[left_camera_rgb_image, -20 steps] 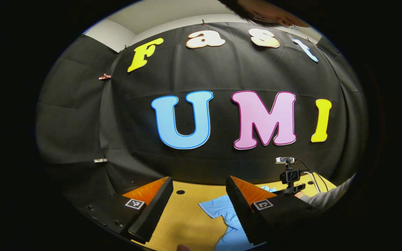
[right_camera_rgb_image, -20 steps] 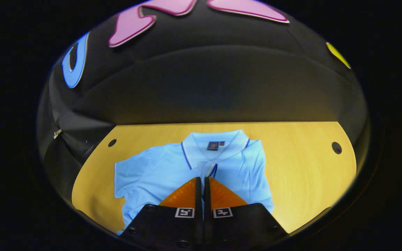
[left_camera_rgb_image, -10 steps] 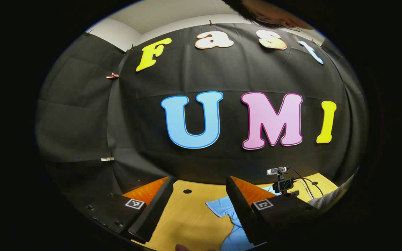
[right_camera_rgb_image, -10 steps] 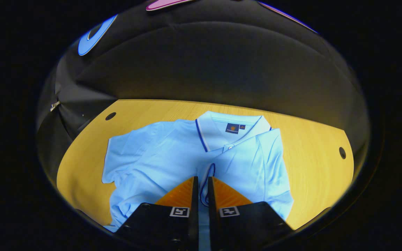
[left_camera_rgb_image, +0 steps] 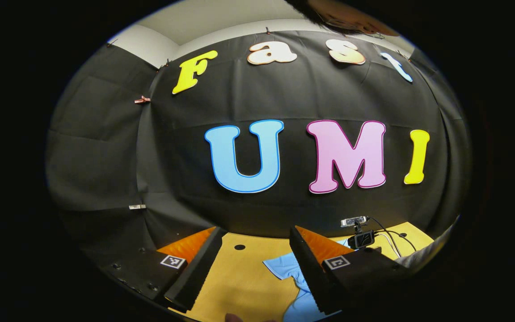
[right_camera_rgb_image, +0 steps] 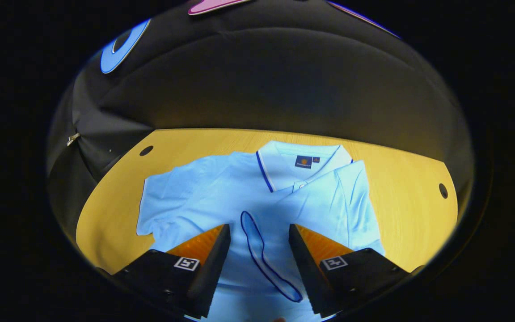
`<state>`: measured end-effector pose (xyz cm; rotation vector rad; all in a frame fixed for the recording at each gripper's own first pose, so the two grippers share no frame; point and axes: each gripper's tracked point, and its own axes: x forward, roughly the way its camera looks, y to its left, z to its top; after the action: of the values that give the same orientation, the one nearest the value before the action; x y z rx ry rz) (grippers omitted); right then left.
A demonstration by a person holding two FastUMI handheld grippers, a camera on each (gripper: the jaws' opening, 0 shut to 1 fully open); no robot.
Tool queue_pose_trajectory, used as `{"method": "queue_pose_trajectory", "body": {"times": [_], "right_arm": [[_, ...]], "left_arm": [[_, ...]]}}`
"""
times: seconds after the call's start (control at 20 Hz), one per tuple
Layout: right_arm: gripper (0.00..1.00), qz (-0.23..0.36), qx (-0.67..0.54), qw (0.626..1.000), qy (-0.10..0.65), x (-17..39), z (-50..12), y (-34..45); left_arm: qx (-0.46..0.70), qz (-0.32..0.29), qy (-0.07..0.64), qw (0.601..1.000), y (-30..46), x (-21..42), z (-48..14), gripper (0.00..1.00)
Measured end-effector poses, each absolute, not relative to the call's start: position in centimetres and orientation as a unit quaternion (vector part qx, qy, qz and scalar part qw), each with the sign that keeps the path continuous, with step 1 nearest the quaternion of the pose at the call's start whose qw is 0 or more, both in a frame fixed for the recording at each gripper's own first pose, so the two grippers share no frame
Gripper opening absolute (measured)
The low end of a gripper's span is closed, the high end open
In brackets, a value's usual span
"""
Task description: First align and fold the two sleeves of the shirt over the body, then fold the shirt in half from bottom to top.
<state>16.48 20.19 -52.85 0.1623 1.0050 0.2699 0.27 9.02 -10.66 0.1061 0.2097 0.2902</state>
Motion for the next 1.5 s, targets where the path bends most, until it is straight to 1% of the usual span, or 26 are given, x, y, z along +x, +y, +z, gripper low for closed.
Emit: {"method": "queue_pose_trajectory", "body": {"times": [0.1, 0.2, 0.3, 0.4, 0.55, 0.65, 0.75, 0.8, 0.85, 0.9, 0.95, 1.0, 1.1, 1.15, 1.2, 1.25, 1.35, 1.5], "right_arm": [[0.84, 0.121, 0.09, 0.882, 0.447, 17.5, -50.4, 19.3], [0.84, 0.116, 0.107, 0.905, 0.396, 18.6, -46.2, 17.7], [0.84, 0.11, 0.122, 0.931, 0.325, 19.1, -39.7, 15.4], [0.83, 0.109, 0.128, 0.953, 0.252, 18.2, -32.0, 12.7], [0.83, 0.102, 0.132, 0.972, 0.164, 14.0, -21.0, 8.8], [0.83, 0.085, 0.139, 0.978, 0.134, 10.1, -15.7, 6.6], [0.86, 0.072, 0.122, 0.984, 0.11, 6.1, -10.6, 4.5], [0.87, 0.068, 0.098, 0.988, 0.099, 4.3, -9.2, 4.0], [0.87, 0.064, 0.073, 0.991, 0.096, 2.6, -8.6, 3.4], [0.77, 0.063, 0.056, 0.992, 0.096, 1.4, -8.2, 2.8], [0.87, 0.061, 0.051, 0.992, 0.095, 0.5, -8.0, 2.5], [0.87, 0.055, 0.051, 0.993, 0.095, 0.1, -7.8, 2.1], [0.86, 0.043, 0.054, 0.992, 0.102, -0.2, -8.5, 1.2], [0.8, 0.039, 0.055, 0.992, 0.109, -0.2, -9.0, 0.7], [0.8, 0.038, 0.058, 0.991, 0.114, -0.3, -9.3, 0.4], [0.84, 0.036, 0.061, 0.991, 0.117, -0.2, -9.5, 0.1], [0.84, 0.033, 0.066, 0.99, 0.122, 0.1, -10.3, -0.5], [0.84, 0.034, 0.066, 0.988, 0.137, 0.4, -11.8, -0.9]], "left_arm": [[0.049, 0.14, 0.104, 0.983, 8.8, 0.4, -10.6, 0.97], [0.044, 0.131, 0.104, 0.985, 8.4, 0.7, -10.6, 0.97], [0.039, 0.123, 0.104, 0.986, 8.2, 1.3, -11.0, 0.97], [0.033, 0.11, 0.103, 0.988, 7.8, 2.2, -11.6, 0.97], [0.024, 0.09, 0.104, 0.99, 7.1, 3.7, -12.9, 0.97], [0.007, 0.07, 0.118, 0.99, 6.6, 5.3, -14.9, 0.96], [-0.019, 0.046, 0.154, 0.987, 5.9, 7.2, -18.3, 0.97], [-0.034, 0.038, 0.176, 0.983, 5.8, 8.4, -20.5, 0.97], [-0.047, 0.033, 0.202, 0.978, 5.7, 9.8, -22.9, 0.97], [-0.053, 0.036, 0.236, 0.97, 6.0, 11.5, -25.7, 0.97], [-0.059, 0.039, 0.267, 0.961, 6.3, 13.1, -28.0, 0.97], [-0.066, 0.044, 0.296, 0.952, 6.8, 14.5, -30.4, 0.97], [-0.068, 0.069, 0.386, 0.918, 8.1, 16.8, -36.6, 0.98], [-0.057, 0.088, 0.411, 0.906, 9.3, 17.2, -38.7, 0.97], [-0.043, 0.102, 0.438, 0.892, 10.5, 18.3, -41.7, 0.98], [-0.028, 0.118, 0.456, 0.881, 11.6, 18.8, -43.6, 0.97], [-0.011, 0.139, 0.497, 0.857, 13.2, 19.2, -46.7, 0.97], [-0.052, 0.156, 0.527, 0.834, 14.0, 19.7, -49.4, 0.97]]}}
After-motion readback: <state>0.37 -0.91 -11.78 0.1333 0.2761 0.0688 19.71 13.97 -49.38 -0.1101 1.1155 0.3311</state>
